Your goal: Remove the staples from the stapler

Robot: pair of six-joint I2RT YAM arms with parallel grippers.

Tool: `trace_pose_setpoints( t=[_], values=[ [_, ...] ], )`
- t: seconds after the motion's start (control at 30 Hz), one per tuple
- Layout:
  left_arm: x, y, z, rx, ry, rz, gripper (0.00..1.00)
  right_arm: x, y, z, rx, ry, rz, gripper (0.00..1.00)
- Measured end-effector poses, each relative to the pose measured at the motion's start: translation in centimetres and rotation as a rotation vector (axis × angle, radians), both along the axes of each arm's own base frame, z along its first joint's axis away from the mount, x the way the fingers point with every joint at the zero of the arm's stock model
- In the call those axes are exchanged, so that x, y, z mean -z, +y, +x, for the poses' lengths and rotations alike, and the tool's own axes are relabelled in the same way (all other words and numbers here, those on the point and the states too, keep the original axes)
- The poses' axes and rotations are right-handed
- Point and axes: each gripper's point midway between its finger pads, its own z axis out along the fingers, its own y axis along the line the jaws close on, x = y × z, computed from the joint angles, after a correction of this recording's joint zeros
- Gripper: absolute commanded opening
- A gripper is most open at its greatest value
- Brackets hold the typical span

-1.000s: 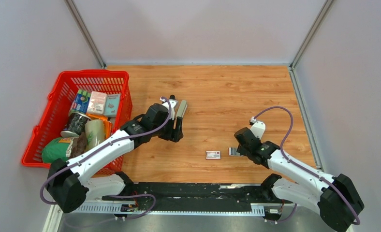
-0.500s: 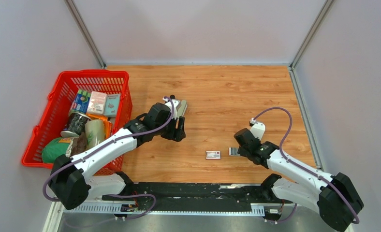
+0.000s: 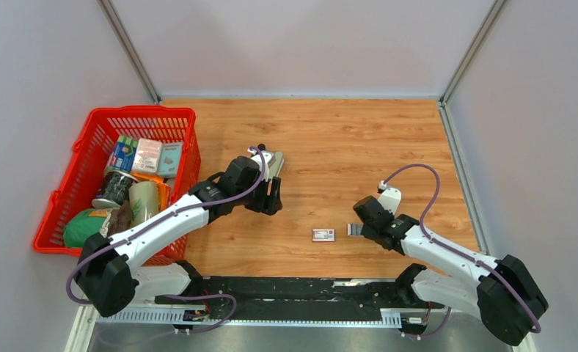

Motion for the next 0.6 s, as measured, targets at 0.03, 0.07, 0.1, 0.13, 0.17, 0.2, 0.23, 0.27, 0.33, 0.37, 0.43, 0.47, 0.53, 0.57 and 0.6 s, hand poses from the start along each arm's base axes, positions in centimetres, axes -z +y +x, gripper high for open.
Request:
trace_pose_setpoints(
  t=[0.03, 0.07, 0.1, 0.13, 0.17, 0.2, 0.23, 0.27, 0.33, 0.37, 0.43, 0.47, 0.53, 0.57, 0.6],
  values=[
    [-0.02, -0.03, 0.04, 0.000, -0.001, -0.001, 0.73, 0.04, 0.03, 0.02, 0.001, 0.001, 0.000, 0.27],
    [0.00, -0.05, 0.05, 0.000, -0.001, -0.001, 0.73, 0.09, 0.06, 0.04, 0.002, 0.002, 0.001, 0.26],
    [0.01, -0.06, 0.07, 0.000, -0.001, -0.001, 0.73, 0.12, 0.09, 0.05, 0.002, 0.002, 0.002, 0.25],
    [0.02, -0.06, 0.07, 0.000, -0.001, -0.001, 0.73, 0.14, 0.15, 0.09, 0.001, 0.002, 0.003, 0.24],
    [0.04, -0.06, 0.07, 0.000, 0.000, 0.000, 0.73, 0.13, 0.22, 0.15, 0.001, 0.000, 0.006, 0.24],
    [0.08, -0.06, 0.06, 0.000, 0.001, 0.000, 0.73, 0.14, 0.29, 0.19, 0.001, -0.001, 0.009, 0.24],
    [0.10, -0.06, 0.06, 0.000, 0.001, 0.001, 0.73, 0.15, 0.35, 0.23, 0.000, -0.001, 0.011, 0.24],
    [0.13, -0.06, 0.07, 0.000, 0.002, 0.002, 0.73, 0.18, 0.38, 0.25, 0.000, -0.001, 0.012, 0.23],
    [0.13, -0.06, 0.07, 0.000, 0.002, 0.002, 0.73, 0.27, 0.43, 0.25, -0.001, 0.001, 0.013, 0.22],
    [0.13, -0.06, 0.07, 0.000, 0.002, 0.002, 0.73, 0.35, 0.48, 0.26, -0.002, 0.001, 0.015, 0.21],
    [0.13, -0.06, 0.07, 0.000, 0.002, 0.002, 0.73, 0.54, 0.52, 0.17, -0.003, 0.006, 0.016, 0.20],
    [0.13, -0.06, 0.07, 0.000, 0.002, 0.002, 0.73, 0.64, 0.53, 0.13, -0.003, 0.009, 0.017, 0.19],
    [0.19, -0.04, 0.05, 0.000, 0.002, 0.002, 0.73, 0.83, 0.51, 0.05, -0.003, 0.014, 0.015, 0.15],
    [0.29, -0.01, 0.01, 0.000, 0.004, 0.004, 0.73, 0.82, 0.58, 0.10, -0.003, 0.013, 0.019, 0.13],
    [0.38, 0.03, -0.03, 0.000, 0.006, 0.005, 0.73, 0.82, 0.63, 0.12, -0.003, 0.013, 0.021, 0.11]
  ],
)
